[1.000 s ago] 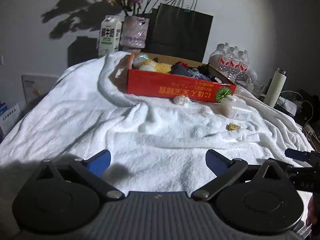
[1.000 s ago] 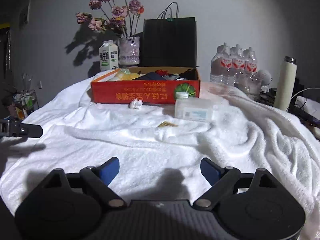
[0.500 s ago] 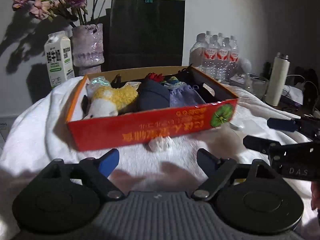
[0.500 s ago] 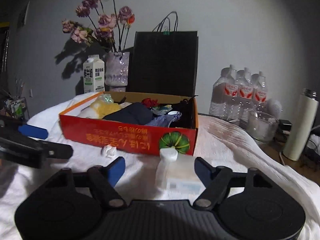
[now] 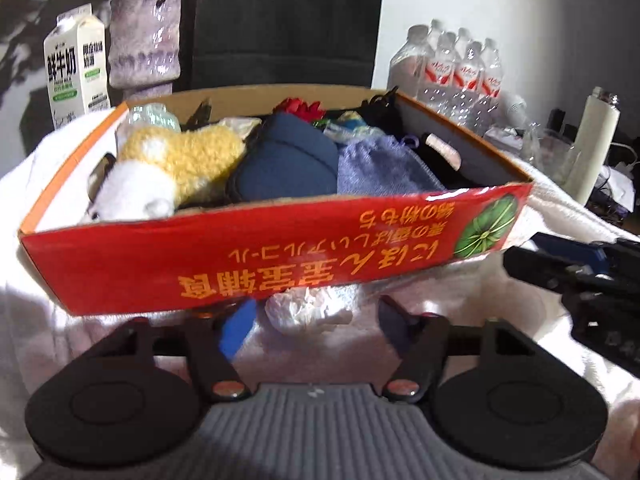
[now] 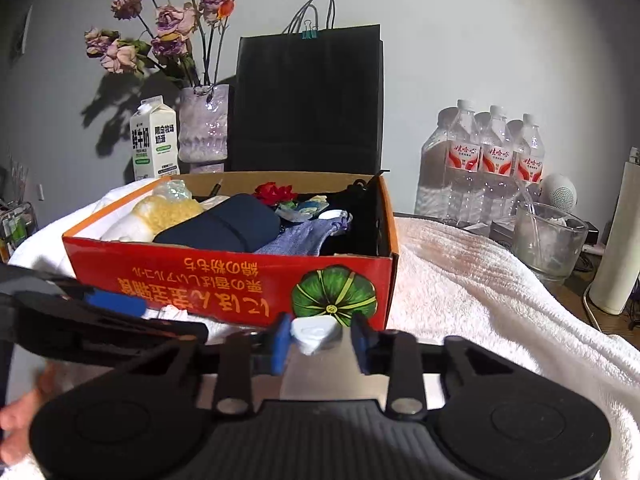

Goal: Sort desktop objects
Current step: 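Grasp the small white crumpled item with the right tool, then carry the white item into the red box and open the right tool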

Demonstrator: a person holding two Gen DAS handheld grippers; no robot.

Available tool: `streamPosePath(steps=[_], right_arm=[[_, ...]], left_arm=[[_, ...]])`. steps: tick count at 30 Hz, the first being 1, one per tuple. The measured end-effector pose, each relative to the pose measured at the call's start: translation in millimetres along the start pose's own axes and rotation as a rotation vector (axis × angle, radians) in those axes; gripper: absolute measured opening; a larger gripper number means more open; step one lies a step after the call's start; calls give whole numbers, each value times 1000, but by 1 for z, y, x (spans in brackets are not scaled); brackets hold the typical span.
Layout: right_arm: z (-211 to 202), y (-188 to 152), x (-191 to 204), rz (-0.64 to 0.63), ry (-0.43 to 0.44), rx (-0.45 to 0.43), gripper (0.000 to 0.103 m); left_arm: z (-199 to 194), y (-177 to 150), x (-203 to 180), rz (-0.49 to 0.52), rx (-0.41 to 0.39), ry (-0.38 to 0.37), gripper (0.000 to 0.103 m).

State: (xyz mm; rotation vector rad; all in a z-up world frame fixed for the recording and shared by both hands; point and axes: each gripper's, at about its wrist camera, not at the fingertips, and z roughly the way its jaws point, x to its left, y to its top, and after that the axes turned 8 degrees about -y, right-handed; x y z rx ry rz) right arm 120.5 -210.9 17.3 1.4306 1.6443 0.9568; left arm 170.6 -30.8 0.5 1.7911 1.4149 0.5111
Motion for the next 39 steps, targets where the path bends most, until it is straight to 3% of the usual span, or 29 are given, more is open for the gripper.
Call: streamPosePath(steps=[1, 2, 5, 8, 14, 20, 25, 33, 39], right_arm=[[0, 0, 0, 7, 6, -2, 26], [-1, -1, 0, 12, 10, -5, 26], [-5, -3, 4, 16, 16, -17, 26], [-10, -6, 6, 21, 38, -26, 26], [-25, -11, 3, 51, 73, -56, 26], [-62, -18, 10, 55, 86, -80, 26], [-95, -37, 24, 116, 152, -18, 26], [-145, -67, 53, 75, 171, 14, 26], [-162, -69, 49, 66, 144, 8, 26]], left_arm=[[2, 0, 1, -4, 5, 10, 45], [3, -2, 1, -8, -4, 26, 38], [-3, -6, 7, -32, -23, 15, 26], [-11, -9, 14, -75, -22, -23, 22], [-50, -24, 11, -125, -66, -7, 21], [-121, -56, -1, -162, -126, -28, 22], [-160, -85, -11, -184, -124, -24, 22], [-195, -106, -26, -157, -126, -44, 22], [-205, -97, -29, -139, -159, -63, 22]])
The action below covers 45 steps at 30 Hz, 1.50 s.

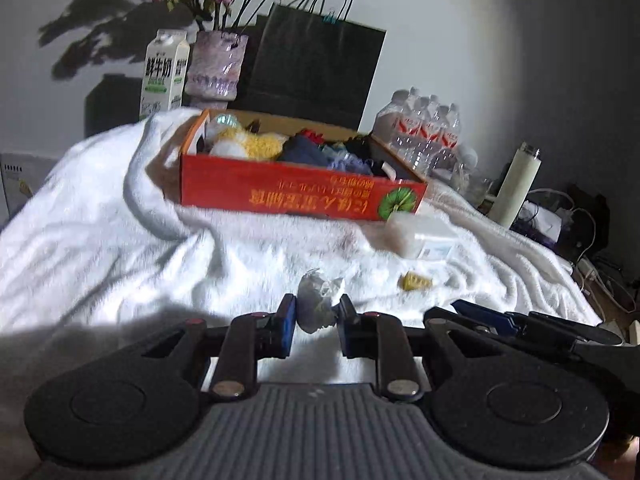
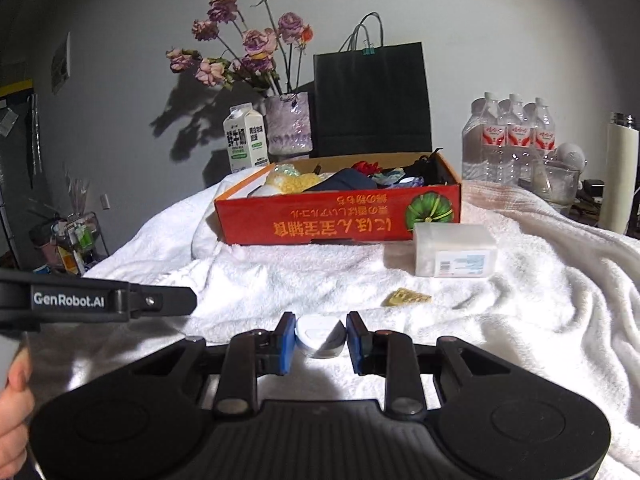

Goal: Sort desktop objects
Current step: 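Carry the white item into the red box and open the right tool, then withdraw both open tools from the box back over the towel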

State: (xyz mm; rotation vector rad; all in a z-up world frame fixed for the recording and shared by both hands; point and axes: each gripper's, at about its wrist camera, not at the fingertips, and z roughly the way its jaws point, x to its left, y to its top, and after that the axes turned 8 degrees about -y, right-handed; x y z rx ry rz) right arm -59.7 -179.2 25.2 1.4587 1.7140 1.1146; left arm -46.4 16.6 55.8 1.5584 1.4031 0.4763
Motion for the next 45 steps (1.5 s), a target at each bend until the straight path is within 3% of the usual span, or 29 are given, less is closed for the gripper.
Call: streamPosePath(steps=[7, 12, 16, 19, 22, 23, 24, 26, 30, 33, 39, 40, 45], right_arm=[[0, 58, -27, -14, 26, -97, 26], [49, 134, -55, -10, 36, -123, 26], [126, 184, -78, 43, 38, -12, 26], [184, 204, -87, 48, -11, 70, 26], [231, 213, -98, 27, -64, 127, 26], [244, 216, -102, 19, -82, 151, 31], [255, 218, -104, 8, -116, 168, 45], [263, 218, -107, 2, -185, 160, 58], [248, 220, -114, 26, -147, 125, 60], [237, 220, -110, 0, -135, 128, 65], [211, 207, -93, -31, -113, 166, 73], [205, 203, -89, -42, -109, 169, 74], [170, 174, -69, -110, -108, 150, 87]], left_arm=[[24, 83, 4, 87, -25, -57, 22], [102, 148, 5, 65, 36, -104, 22], [176, 175, 7, 50, 110, -110, 22], [218, 185, 11, 43, 116, -98, 25], [252, 194, 19, 13, 152, -108, 52], [259, 198, 21, 22, 161, -96, 53], [264, 201, 23, 38, 170, -73, 54], [264, 206, 27, 47, 159, -36, 60], [244, 214, 40, 16, 108, -14, 74], [230, 217, 43, 12, 110, 59, 83], [193, 205, 36, 63, 162, 181, 94], [185, 201, 35, 72, 164, 193, 97], [146, 165, 35, 60, 196, 212, 98]])
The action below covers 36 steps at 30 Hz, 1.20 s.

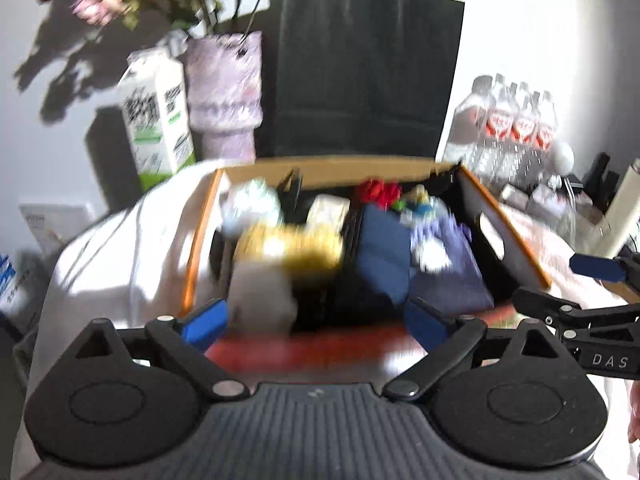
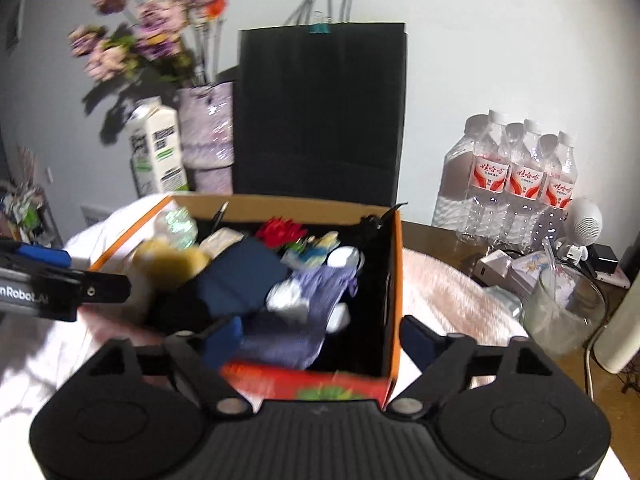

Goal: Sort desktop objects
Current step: 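Withdraw both open tools from the box back over the towel, then grasp the gold packet with the left tool while the right tool grasps the white container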

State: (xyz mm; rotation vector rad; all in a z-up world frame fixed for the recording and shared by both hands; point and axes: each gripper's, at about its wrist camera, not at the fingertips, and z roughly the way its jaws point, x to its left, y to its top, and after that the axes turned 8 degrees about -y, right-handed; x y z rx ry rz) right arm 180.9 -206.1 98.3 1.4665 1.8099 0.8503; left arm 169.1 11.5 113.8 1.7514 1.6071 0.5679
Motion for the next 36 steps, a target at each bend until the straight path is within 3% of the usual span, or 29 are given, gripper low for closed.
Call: streamPosePath(steps=[3, 6, 11, 13, 16, 18, 21, 29, 36], right_arm=[[-25, -28, 9, -18, -10, -17, 87], [-56, -62, 13, -14, 9, -41, 87], [-100, -123, 17, 15, 10, -38, 88], [-118, -150, 21, 31, -32, -30, 88], [-148, -193, 21, 93, -62, -12, 89], [-165, -218, 20, 149, -43, 6, 91], [-187, -238, 27, 127, -14, 20, 91], [-217, -231, 34, 81, -52, -71, 94], [-200, -239, 28, 127, -32, -45, 94]], left_arm=[[-23, -33, 3, -9, 13, -25, 98], [-52, -67, 8, -51, 6, -101, 99], [-108, -131, 9, -193, -73, -265, 101], [-131, -161, 3, -207, -117, -278, 103], [-150, -200, -10, -187, -109, -263, 103], [-159, -221, -20, -149, -90, -199, 103], [-170, -245, -32, -87, -107, -114, 103], [-164, -249, -42, -33, -110, -83, 103], [-137, -251, -49, -17, -56, -69, 103]])
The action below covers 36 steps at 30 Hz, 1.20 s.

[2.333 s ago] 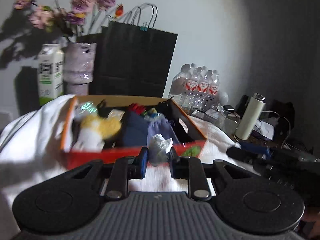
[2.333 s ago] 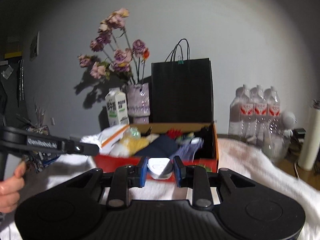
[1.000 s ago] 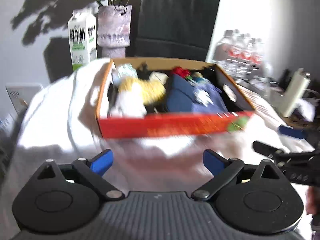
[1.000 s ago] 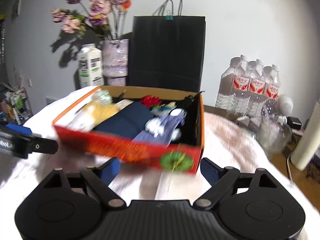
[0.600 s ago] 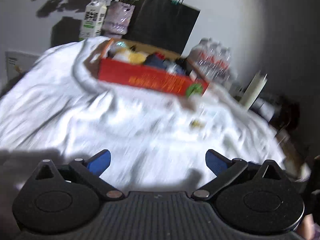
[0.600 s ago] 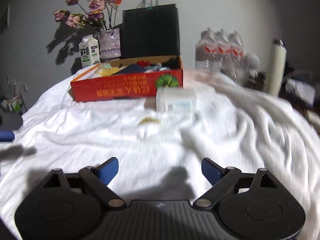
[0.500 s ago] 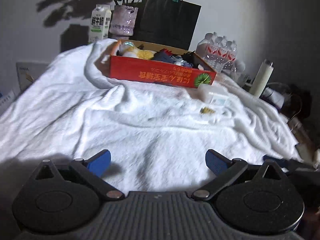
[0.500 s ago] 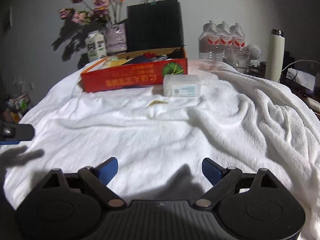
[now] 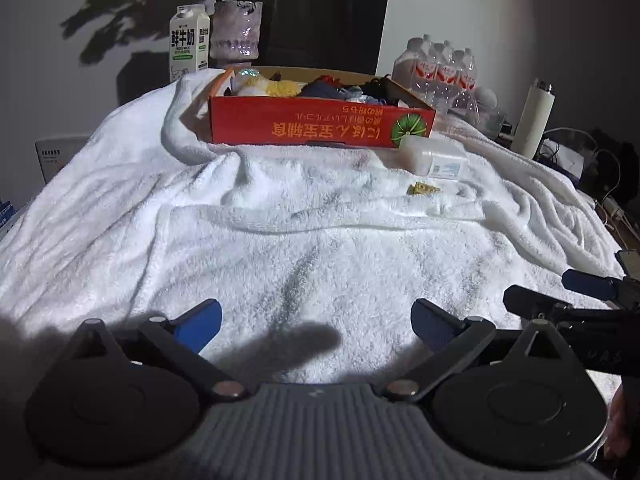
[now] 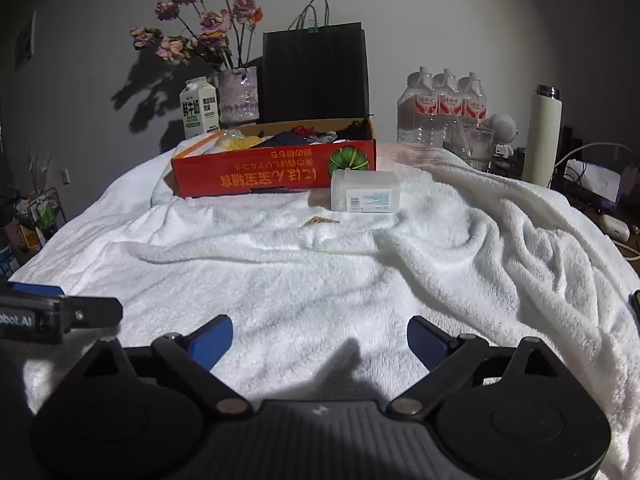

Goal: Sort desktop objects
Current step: 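Grasp the gold packet with the left tool while the right tool grasps the white container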

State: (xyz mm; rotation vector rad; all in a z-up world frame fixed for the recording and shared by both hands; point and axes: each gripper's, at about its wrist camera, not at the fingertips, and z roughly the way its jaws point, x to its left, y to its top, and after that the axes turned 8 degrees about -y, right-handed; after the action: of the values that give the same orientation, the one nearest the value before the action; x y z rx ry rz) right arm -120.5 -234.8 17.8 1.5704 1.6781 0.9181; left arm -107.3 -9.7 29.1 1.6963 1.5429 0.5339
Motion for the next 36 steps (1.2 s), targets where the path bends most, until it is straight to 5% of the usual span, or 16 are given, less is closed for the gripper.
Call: streamPosePath(steps=[12, 22, 27, 32, 36], right_arm=[[44, 57, -43, 41, -31, -85, 94], [125, 131, -64, 134, 2, -109, 94], [157, 123, -75, 227, 35, -62, 93], [165, 116, -64, 174, -2, -42, 93], [169, 117, -54, 127, -18, -50, 93]], left_arm=[[79, 62, -52, 174, -66, -46, 97], [181, 105, -69, 115, 65, -168, 58], [181, 97, -69, 149, 14, -173, 53], [173, 77, -88, 262, 13, -138, 39], [173, 81, -77, 194, 18, -177, 32]])
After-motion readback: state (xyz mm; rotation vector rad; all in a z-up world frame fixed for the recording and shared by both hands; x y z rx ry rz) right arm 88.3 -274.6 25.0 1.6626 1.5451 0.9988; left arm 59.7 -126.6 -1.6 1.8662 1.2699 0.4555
